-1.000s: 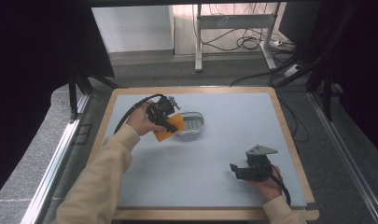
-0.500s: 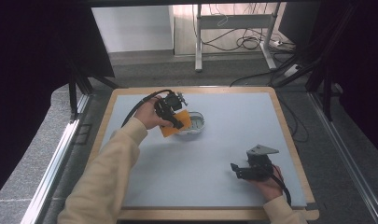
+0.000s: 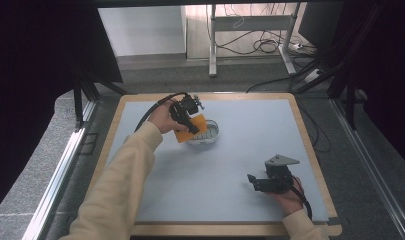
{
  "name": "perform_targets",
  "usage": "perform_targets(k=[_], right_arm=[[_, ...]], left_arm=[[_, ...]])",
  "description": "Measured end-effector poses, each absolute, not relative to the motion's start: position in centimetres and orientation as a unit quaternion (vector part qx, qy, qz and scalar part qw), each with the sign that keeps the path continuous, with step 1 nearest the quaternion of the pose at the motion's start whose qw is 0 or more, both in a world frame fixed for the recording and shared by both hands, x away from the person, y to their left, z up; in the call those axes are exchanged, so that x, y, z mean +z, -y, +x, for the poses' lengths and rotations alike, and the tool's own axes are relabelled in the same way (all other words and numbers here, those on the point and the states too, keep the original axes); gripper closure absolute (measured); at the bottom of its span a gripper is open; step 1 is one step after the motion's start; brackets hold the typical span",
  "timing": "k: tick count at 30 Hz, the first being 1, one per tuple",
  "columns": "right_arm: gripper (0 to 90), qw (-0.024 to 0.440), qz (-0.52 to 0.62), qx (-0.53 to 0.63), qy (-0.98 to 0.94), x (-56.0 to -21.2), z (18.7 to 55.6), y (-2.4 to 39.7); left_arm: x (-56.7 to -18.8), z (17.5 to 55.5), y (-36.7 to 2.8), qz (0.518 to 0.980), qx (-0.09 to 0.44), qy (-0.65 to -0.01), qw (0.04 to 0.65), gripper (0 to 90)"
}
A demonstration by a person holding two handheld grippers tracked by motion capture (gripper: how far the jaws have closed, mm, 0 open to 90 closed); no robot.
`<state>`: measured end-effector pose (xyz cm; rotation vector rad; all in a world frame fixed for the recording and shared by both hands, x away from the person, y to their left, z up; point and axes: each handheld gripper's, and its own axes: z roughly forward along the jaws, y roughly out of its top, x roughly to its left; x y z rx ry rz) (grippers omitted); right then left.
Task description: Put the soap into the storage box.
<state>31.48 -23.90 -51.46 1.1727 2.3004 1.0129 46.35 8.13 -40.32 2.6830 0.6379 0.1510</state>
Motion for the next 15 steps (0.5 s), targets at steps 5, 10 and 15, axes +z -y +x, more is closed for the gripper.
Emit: perform_targets(k=[5, 10, 15], right_arm=[[18.9, 0.186, 0.411, 0.360, -0.817, -51.4, 31.4, 23.7], [19.1, 0.187, 0.409, 0.368, -0.814, -51.2, 31.4, 23.9], [19.1, 0.186, 0.407, 0.371, -0.814, -51.2, 31.3, 23.9]], left_arm=[[-40.4, 47.0, -7.2, 0.958, 0.053, -0.214, 0.186, 62.3], [-40.5, 47.6, -6.5, 0.960, 0.049, -0.208, 0.182, 62.3], [-41.0, 48.3, -6.0, 0.962, 0.043, -0.203, 0.177, 62.3]])
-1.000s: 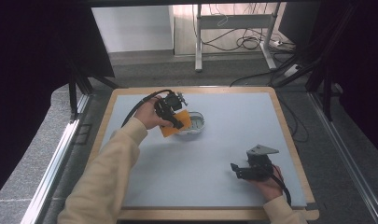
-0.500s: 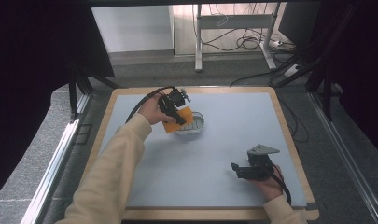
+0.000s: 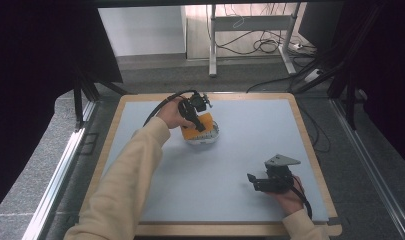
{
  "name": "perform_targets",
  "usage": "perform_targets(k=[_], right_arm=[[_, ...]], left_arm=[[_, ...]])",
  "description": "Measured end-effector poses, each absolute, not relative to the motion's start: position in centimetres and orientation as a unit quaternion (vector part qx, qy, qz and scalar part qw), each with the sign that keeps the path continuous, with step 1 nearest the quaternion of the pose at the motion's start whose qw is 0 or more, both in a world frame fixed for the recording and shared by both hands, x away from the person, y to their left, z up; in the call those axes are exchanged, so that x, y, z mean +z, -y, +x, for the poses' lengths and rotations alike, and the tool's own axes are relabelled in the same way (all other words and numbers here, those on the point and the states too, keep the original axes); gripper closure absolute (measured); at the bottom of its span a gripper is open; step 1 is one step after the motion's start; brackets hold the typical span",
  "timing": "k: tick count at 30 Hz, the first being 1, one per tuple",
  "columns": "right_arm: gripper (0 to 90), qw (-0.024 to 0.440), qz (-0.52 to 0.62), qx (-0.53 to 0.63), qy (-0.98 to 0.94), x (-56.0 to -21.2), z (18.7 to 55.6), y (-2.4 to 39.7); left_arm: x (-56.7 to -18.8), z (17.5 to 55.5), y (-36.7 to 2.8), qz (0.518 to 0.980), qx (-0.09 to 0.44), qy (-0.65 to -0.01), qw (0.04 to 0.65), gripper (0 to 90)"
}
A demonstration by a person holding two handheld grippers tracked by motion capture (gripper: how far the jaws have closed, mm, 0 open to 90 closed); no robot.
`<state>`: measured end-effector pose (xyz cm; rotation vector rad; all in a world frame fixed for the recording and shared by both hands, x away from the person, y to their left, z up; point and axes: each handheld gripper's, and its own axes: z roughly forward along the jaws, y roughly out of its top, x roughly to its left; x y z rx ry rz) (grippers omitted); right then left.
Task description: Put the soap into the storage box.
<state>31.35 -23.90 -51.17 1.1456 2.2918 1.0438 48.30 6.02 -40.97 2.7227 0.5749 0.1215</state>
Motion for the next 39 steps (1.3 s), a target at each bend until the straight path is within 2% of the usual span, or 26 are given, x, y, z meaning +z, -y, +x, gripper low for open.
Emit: perform_targets(k=[20, 37, 38, 39], right_arm=[[19.9, 0.189, 0.414, 0.369, -0.810, -51.3, 31.5, 24.3], [19.9, 0.190, 0.414, 0.369, -0.810, -51.3, 31.6, 24.5], [19.9, 0.190, 0.415, 0.369, -0.810, -51.3, 31.7, 24.5], [19.9, 0.190, 0.415, 0.369, -0.810, -51.3, 31.7, 24.5]], left_arm=[[-42.6, 50.4, -4.1, 0.973, 0.031, -0.170, 0.154, 62.3], [-44.4, 51.0, -3.8, 0.974, 0.034, -0.170, 0.145, 61.8], [-44.4, 51.0, -3.8, 0.973, 0.035, -0.173, 0.150, 60.4], [-44.2, 51.0, -3.9, 0.971, 0.036, -0.175, 0.157, 54.7]])
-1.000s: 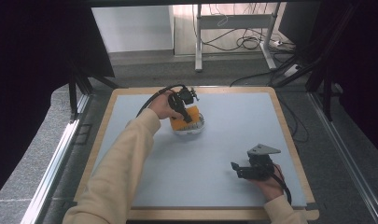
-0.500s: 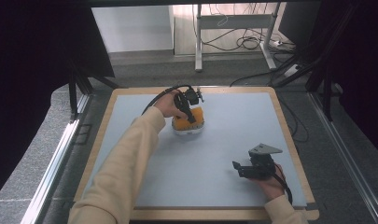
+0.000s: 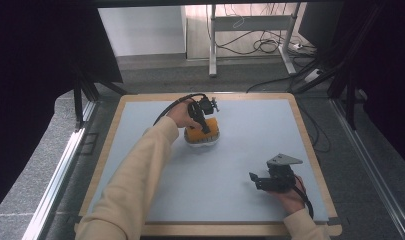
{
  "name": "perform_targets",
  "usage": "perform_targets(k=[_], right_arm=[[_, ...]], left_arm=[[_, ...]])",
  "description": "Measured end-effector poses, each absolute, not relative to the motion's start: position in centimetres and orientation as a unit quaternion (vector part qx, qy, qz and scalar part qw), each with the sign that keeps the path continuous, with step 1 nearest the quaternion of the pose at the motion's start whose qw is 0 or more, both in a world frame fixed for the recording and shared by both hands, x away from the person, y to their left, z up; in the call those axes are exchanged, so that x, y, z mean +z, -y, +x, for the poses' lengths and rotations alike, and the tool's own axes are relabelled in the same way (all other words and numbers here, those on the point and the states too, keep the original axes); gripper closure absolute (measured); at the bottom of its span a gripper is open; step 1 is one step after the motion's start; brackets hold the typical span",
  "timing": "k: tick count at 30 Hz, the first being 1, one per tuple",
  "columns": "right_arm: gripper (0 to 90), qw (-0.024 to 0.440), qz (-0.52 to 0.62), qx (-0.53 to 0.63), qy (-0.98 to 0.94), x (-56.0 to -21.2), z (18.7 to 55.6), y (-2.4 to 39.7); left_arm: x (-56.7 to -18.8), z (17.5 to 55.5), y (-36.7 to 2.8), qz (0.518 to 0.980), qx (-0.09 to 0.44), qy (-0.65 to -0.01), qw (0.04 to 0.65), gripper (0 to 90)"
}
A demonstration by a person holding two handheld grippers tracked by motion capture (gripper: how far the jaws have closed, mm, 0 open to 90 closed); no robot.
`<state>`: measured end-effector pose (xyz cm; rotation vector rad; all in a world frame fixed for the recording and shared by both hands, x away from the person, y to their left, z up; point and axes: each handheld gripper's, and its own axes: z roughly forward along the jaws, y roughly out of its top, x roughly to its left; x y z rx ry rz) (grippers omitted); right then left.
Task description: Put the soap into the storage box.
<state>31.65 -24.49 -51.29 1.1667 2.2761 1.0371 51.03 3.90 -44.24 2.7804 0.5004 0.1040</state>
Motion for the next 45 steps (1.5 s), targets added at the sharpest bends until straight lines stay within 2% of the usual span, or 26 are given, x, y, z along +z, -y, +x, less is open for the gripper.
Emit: perform_targets(k=[2, 5, 6, 7, 11, 17, 26, 36, 42, 45], right_arm=[[19.9, 0.190, 0.414, 0.369, -0.810, -51.3, 31.6, 24.5], [19.9, 0.190, 0.413, 0.368, -0.811, -51.3, 31.6, 24.5], [19.9, 0.190, 0.414, 0.369, -0.810, -51.3, 31.6, 24.4], [19.9, 0.190, 0.414, 0.369, -0.810, -51.3, 31.6, 24.4], [19.8, 0.190, 0.413, 0.367, -0.812, -51.3, 31.6, 24.4], [19.8, 0.190, 0.416, 0.365, -0.811, -51.4, 31.7, 24.5], [19.8, 0.193, 0.415, 0.366, -0.810, -51.2, 31.6, 24.3], [19.8, 0.201, 0.413, 0.367, -0.809, -51.1, 31.2, 24.1], [19.8, 0.205, 0.411, 0.368, -0.808, -50.9, 30.9, 23.9], [19.8, 0.207, 0.412, 0.369, -0.807, -50.8, 30.9, 23.9]], left_arm=[[-43.4, 51.0, -4.2, 0.962, 0.042, -0.196, 0.187, 51.5], [-42.3, 51.1, -4.7, 0.952, 0.047, -0.223, 0.204, 40.4], [-42.0, 50.9, -4.9, 0.950, 0.053, -0.226, 0.207, 33.1], [-41.8, 50.8, -5.0, 0.950, 0.060, -0.229, 0.206, 33.1], [-41.3, 50.2, -5.7, 0.942, 0.082, -0.247, 0.213, 22.3], [-40.7, 48.8, -7.4, 0.927, 0.097, -0.269, 0.243, 21.1], [-40.7, 45.6, -10.0, 0.918, 0.111, -0.269, 0.269, 21.3], [-41.6, 39.6, -14.0, 0.900, 0.136, -0.282, 0.303, 21.7], [-43.4, 35.6, -16.3, 0.888, 0.153, -0.308, 0.306, 19.4], [-44.8, 33.8, -17.5, 0.885, 0.146, -0.317, 0.309, 19.4]])
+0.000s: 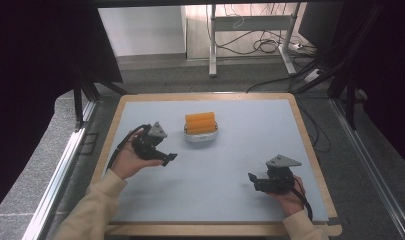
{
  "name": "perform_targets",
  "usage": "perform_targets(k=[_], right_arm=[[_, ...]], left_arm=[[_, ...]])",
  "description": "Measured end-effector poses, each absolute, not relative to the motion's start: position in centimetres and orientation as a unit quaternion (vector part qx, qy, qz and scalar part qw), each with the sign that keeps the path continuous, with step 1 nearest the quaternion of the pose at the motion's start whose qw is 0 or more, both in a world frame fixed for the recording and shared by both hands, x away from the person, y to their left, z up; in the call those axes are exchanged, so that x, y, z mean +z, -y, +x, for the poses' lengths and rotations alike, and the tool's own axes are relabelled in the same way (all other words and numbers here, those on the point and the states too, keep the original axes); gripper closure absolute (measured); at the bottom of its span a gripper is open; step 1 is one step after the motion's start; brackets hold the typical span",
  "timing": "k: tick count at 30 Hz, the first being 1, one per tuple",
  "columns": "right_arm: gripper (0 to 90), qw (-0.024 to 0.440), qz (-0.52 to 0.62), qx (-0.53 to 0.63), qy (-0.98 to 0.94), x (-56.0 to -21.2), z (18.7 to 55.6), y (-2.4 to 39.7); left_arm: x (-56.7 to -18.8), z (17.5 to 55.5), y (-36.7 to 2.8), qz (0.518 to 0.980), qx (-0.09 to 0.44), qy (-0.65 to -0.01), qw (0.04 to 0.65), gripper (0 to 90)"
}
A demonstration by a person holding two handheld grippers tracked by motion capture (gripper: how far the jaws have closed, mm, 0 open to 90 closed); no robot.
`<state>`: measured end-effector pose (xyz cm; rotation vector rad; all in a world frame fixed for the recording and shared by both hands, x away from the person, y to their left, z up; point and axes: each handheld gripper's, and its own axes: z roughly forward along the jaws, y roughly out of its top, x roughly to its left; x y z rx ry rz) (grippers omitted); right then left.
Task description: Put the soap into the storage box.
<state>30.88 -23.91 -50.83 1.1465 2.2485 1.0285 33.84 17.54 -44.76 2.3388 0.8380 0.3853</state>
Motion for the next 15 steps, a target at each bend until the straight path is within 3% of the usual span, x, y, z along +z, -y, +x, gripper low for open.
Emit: perform_targets(k=[8, 15], right_arm=[[19.8, 0.209, 0.413, 0.367, -0.807, -50.9, 30.9, 24.0], [19.7, 0.212, 0.414, 0.369, -0.805, -50.9, 30.9, 24.0]], left_arm=[[-47.0, 30.2, -20.4, 0.864, 0.144, -0.348, 0.334, 19.5], [-47.6, 29.9, -20.4, 0.865, 0.147, -0.349, 0.330, 19.8]])
